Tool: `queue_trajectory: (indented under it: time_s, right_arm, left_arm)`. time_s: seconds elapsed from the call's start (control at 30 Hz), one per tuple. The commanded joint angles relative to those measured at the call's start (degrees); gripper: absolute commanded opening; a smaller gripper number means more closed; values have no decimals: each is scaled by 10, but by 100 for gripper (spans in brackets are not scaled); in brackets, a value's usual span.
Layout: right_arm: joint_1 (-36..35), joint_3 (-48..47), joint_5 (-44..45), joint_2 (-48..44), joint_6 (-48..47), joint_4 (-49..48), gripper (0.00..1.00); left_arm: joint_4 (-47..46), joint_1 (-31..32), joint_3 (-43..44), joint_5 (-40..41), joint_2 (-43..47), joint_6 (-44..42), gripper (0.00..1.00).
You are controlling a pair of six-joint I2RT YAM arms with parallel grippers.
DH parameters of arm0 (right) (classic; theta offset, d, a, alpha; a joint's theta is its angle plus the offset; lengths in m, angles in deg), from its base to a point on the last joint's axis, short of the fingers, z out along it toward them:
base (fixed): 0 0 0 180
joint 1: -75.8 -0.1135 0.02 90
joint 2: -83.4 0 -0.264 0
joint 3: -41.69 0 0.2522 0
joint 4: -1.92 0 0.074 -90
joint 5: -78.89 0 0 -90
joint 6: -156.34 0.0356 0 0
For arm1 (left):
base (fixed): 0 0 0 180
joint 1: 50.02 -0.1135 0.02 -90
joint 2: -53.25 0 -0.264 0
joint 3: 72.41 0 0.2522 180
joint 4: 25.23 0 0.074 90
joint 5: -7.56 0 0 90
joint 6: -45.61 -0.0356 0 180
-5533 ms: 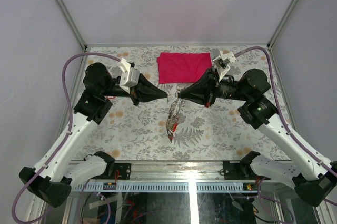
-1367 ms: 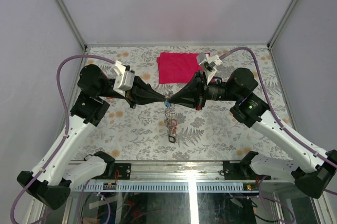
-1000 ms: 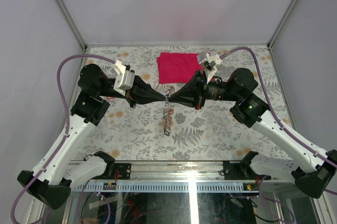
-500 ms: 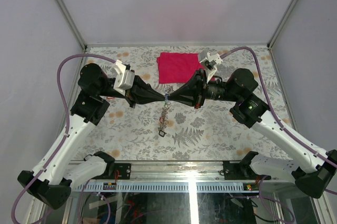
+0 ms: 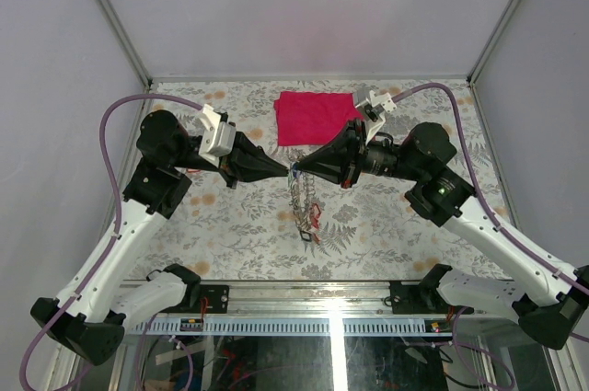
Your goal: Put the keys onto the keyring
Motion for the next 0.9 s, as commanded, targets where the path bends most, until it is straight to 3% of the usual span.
queue_trajectory:
  time_s: [0.0,0.5,0.67,0.87]
  right_arm:
    - [0,1,42,-21,13,-71,0]
    - [0,42,44,-3,77,-231,0]
    - [0,57,36,-10,62,-253,0]
    - [0,87,16,-25,38,-298,0]
  left_arm:
    - [-4,0,19,-22,4,-3,0]
    - [-2,1,15,-3,7,-1,1]
    - [-18,1,14,7,13,16,12]
    - [-123,1,-16,43,37,96,21]
